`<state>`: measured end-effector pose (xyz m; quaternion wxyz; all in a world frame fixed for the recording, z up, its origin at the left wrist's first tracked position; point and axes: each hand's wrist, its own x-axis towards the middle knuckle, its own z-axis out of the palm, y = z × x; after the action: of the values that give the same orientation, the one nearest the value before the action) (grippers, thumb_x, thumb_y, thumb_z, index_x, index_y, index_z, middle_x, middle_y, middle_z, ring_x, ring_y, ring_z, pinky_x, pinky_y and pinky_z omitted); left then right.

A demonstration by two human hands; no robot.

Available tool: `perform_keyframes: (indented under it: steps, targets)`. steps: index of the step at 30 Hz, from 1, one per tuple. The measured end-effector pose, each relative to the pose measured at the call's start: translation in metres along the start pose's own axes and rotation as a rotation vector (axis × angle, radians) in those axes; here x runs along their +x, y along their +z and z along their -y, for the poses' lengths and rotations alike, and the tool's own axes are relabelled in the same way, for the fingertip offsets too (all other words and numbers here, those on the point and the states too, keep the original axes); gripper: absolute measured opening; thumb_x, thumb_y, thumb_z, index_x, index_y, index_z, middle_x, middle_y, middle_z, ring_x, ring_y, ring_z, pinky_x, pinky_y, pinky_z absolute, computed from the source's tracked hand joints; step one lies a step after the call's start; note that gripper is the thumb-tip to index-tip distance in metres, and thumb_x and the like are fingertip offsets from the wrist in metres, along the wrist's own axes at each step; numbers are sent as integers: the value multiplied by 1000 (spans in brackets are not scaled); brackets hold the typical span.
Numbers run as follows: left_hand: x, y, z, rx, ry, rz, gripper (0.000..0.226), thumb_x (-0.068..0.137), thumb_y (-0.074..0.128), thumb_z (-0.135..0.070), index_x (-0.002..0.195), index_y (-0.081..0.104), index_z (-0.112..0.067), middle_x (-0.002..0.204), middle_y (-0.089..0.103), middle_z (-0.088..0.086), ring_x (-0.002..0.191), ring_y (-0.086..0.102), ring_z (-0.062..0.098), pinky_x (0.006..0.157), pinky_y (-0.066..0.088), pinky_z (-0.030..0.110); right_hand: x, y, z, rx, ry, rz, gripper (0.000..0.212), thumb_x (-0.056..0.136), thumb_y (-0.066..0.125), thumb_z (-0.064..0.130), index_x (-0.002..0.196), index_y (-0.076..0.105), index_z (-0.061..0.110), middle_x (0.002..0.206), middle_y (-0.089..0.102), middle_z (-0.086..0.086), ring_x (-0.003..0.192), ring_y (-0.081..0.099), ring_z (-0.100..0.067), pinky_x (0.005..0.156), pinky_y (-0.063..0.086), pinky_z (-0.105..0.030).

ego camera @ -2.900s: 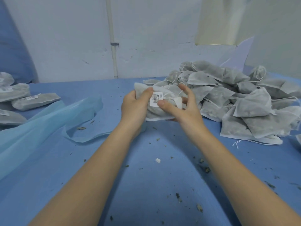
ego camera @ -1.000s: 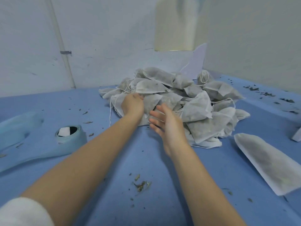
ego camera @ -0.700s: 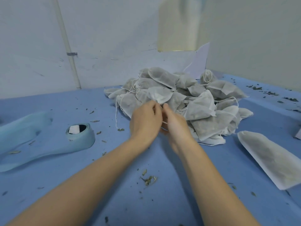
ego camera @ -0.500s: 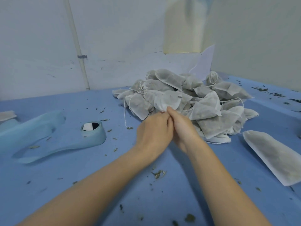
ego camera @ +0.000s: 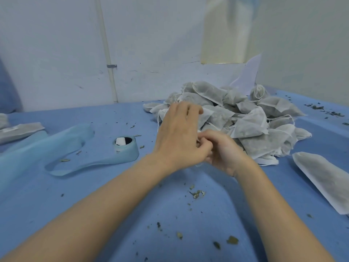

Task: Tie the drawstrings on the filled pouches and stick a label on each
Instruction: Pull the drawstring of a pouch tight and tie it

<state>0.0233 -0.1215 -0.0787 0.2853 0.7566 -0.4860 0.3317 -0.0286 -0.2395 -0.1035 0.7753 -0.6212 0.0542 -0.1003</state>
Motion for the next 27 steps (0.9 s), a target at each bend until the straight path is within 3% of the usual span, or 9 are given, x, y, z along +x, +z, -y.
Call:
perform_keyframes:
  steps: [2, 4, 8, 12, 15, 18, 21, 23, 27]
  targets:
    - [1, -1, 3, -128, -68, 161, 59, 70, 49, -35, 122, 49, -7, 114, 55, 3, 106, 47, 20, 88, 30, 20, 0, -1, 0, -9, -2, 1, 34, 87, 44, 11, 55, 39, 18, 52, 17, 3, 45, 11, -9, 43, 13, -22]
    - [0, 1, 7, -329, -212, 320, 59, 79, 48, -42, 131, 41, -15, 114, 55, -7, 98, 51, 8, 82, 36, 14, 1, -3, 1, -9, -14, 1, 32, 86, 45, 13, 57, 34, 22, 49, 17, 8, 41, 13, -5, 42, 10, -21]
    - [-6, 8, 14, -483, -346, 293, 46, 88, 55, -36, 129, 41, -19, 96, 57, -10, 74, 51, -6, 65, 35, 2, 3, -5, 2, -57, -35, -45, 35, 92, 44, 18, 58, 37, 22, 47, 23, 9, 44, 14, -7, 41, 13, -19]
    - [-10, 2, 23, -117, -199, 346, 41, 93, 42, -51, 126, 42, -26, 77, 53, -9, 75, 54, 14, 62, 40, 30, 3, 0, -2, -374, -163, -335, 49, 90, 55, 24, 41, 52, 23, 43, 39, 13, 40, 29, -5, 46, 24, -20]
    - [-12, -4, 29, 164, -22, 373, 39, 96, 29, -55, 116, 55, -34, 82, 57, -4, 82, 57, 21, 63, 40, 30, 5, -2, -4, -534, -228, -451, 42, 88, 57, 29, 48, 64, 21, 49, 54, 7, 47, 43, -4, 54, 32, -23]
    - [-14, -3, 33, 240, 8, 348, 30, 98, 33, -42, 108, 60, -32, 85, 55, -3, 80, 51, 19, 61, 23, 29, 5, 1, -10, -692, -237, -442, 41, 88, 54, 36, 49, 67, 28, 56, 60, 2, 54, 46, -8, 51, 37, -17]
    - [-17, 6, 33, 37, -150, 390, 17, 97, 37, -24, 95, 52, -17, 94, 57, 2, 85, 52, 22, 66, 35, 32, 8, 7, -15, -714, -245, -435, 40, 87, 55, 37, 49, 64, 25, 58, 57, -9, 51, 45, -9, 46, 35, -14]
    - [-19, 11, 32, -207, -293, 444, 9, 95, 38, -16, 91, 46, -19, 93, 61, 2, 84, 55, 21, 70, 45, 36, 11, 8, -16, -639, -201, -439, 42, 86, 55, 37, 47, 63, 23, 53, 56, 1, 49, 44, -7, 48, 35, -19]
    - [-23, 15, 35, -384, -372, 405, 12, 92, 40, -14, 98, 44, -24, 78, 62, 0, 62, 50, 12, 59, 41, 27, 12, 4, -17, -599, -126, -488, 42, 84, 59, 38, 44, 62, 24, 48, 48, 10, 46, 38, -8, 52, 32, -24]
